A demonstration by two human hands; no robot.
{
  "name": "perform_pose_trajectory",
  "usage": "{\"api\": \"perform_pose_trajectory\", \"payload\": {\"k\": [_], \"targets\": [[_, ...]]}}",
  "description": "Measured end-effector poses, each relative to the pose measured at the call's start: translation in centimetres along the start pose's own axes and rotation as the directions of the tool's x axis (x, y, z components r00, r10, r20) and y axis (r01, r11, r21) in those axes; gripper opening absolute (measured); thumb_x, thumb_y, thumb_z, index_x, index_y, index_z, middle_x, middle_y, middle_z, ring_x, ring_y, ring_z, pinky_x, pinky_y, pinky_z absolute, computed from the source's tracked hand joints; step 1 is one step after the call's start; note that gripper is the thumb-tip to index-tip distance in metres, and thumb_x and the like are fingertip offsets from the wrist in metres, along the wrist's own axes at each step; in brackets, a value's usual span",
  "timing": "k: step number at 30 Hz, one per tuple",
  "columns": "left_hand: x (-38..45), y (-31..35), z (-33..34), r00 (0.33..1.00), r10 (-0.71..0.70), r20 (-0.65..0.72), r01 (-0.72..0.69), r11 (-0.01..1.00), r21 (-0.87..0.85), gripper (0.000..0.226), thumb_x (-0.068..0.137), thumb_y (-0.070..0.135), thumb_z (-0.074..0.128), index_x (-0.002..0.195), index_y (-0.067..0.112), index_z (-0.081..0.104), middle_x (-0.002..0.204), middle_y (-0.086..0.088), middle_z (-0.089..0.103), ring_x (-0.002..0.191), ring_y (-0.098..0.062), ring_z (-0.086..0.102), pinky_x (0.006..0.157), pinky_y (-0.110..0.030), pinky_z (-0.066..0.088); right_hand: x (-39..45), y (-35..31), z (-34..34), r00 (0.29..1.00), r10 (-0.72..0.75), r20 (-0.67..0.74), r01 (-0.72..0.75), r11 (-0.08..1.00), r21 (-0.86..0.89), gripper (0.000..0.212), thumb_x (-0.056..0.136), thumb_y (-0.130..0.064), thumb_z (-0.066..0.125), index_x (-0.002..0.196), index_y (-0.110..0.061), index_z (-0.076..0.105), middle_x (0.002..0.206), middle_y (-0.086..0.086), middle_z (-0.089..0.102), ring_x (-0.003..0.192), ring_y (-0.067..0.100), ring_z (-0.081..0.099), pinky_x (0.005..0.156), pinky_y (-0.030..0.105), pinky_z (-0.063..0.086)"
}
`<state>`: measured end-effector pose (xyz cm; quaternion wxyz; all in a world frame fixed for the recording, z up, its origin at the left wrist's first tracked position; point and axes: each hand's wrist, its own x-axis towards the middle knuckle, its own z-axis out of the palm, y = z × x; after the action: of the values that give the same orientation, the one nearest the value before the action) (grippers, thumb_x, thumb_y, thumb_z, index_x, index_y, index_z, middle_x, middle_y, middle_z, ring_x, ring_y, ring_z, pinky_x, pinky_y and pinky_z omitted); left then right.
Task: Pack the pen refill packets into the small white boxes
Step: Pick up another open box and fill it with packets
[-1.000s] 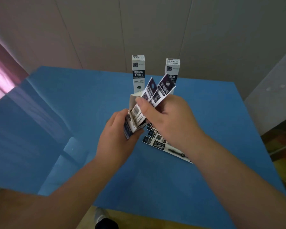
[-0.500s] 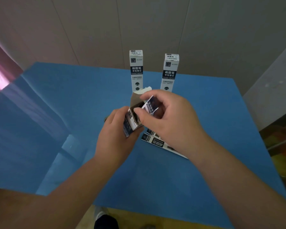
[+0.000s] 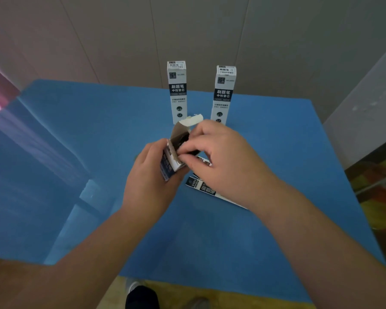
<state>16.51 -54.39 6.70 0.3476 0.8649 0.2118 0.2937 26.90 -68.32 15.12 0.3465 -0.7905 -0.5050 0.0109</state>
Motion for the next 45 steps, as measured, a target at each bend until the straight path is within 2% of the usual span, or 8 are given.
{"api": "perform_pose_trajectory", "payload": {"k": [6,9,12,16,21,34,38,45], "targets": [[0.0,-0.3,0.2,1.0,-0.002,0.016,0.002,0.999,0.035,0.05,0.081,0.051,0.071,0.125,0.04,0.051,0.112,0.026,0.051,0.106,-0.001,0.051,0.08,-0.01,0.037,-1.1,4.3,-0.4,0.986,0.075,-0.146,-0.044,0.978,0.203,0.027,0.096,-0.033,0.061,0.123,-0.029,0.066,0.104,-0.014,0.048,0.07,0.008,0.05,0.071,0.012,0.039],[0.1,-0.4,0.2,1.0,-0.012,0.018,0.011,0.999,0.035,0.052,0.08,0.053,0.07,0.127,0.042,0.05,0.113,0.029,0.049,0.11,-0.003,0.052,0.082,-0.012,0.036,-2.1,8.2,0.4,0.919,0.392,0.031,-0.388,0.917,-0.095,0.036,0.096,-0.041,0.063,0.129,-0.03,0.061,0.108,-0.018,0.052,0.08,0.003,0.055,0.076,0.026,0.043],[0.2,-0.4,0.2,1.0,-0.014,0.022,0.014,1.0,0.024,0.052,0.081,0.052,0.07,0.127,0.044,0.048,0.112,0.031,0.051,0.114,-0.008,0.055,0.086,-0.014,0.038,-3.4,10.7,1.6,0.824,0.533,0.193,-0.444,0.817,-0.368,0.048,0.093,-0.05,0.064,0.132,-0.023,0.058,0.122,-0.003,0.06,0.113,0.02,0.056,0.088,0.039,0.049],[0.2,-0.5,0.1,1.0,-0.021,0.018,0.021,1.0,0.011,0.051,0.082,0.049,0.072,0.126,0.047,0.047,0.116,0.042,0.048,0.107,0.005,0.052,0.084,-0.012,0.036,-3.7,12.2,3.3,0.794,0.572,0.206,-0.421,0.761,-0.493,0.035,0.092,-0.053,0.065,0.098,-0.019,0.063,0.096,-0.001,0.056,0.104,0.025,0.053,0.071,0.035,0.042],[0.3,-0.9,0.0,0.999,-0.037,0.016,0.037,0.999,0.004,0.055,0.084,0.037,0.081,0.127,0.047,0.047,0.114,0.044,0.047,0.108,0.016,0.049,0.084,-0.011,0.037,-3.2,12.8,3.3,0.739,0.635,0.227,-0.522,0.752,-0.404,0.018,0.087,-0.042,0.073,0.092,-0.026,0.07,0.092,-0.004,0.069,0.086,0.019,0.063,0.077,0.037,0.056],[0.1,-0.6,-0.1,0.999,-0.031,0.036,0.03,0.999,0.027,0.054,0.085,0.037,0.079,0.128,0.045,0.046,0.113,0.03,0.052,0.113,-0.004,0.053,0.086,-0.013,0.037,-2.3,13.3,1.7,0.684,0.62,0.384,-0.505,0.782,-0.364,0.015,0.083,-0.033,0.068,0.079,-0.018,0.071,0.077,0.003,0.071,0.068,0.018,0.066,0.059,0.031,0.051],[0.1,-0.7,-0.2,0.999,-0.033,0.034,0.032,0.999,0.019,0.053,0.085,0.038,0.078,0.128,0.044,0.047,0.112,0.03,0.051,0.111,-0.003,0.053,0.085,-0.012,0.037,-2.2,13.0,0.7,0.685,0.622,0.379,-0.544,0.783,-0.301,0.027,0.084,-0.031,0.067,0.058,-0.038,0.066,0.052,-0.008,0.059,0.047,0.007,0.051,0.048,0.024,0.037],[0.2,-0.9,-0.2,0.999,-0.04,0.028,0.039,0.999,0.009,0.054,0.086,0.037,0.08,0.127,0.045,0.047,0.118,0.035,0.05,0.11,-0.001,0.053,0.084,-0.011,0.037,-1.9,12.3,-1.1,0.706,0.638,0.307,-0.595,0.77,-0.23,0.014,0.09,-0.032,0.064,0.082,-0.024,0.072,0.08,-0.006,0.074,0.071,0.015,0.071,0.062,0.034,0.058]]}}
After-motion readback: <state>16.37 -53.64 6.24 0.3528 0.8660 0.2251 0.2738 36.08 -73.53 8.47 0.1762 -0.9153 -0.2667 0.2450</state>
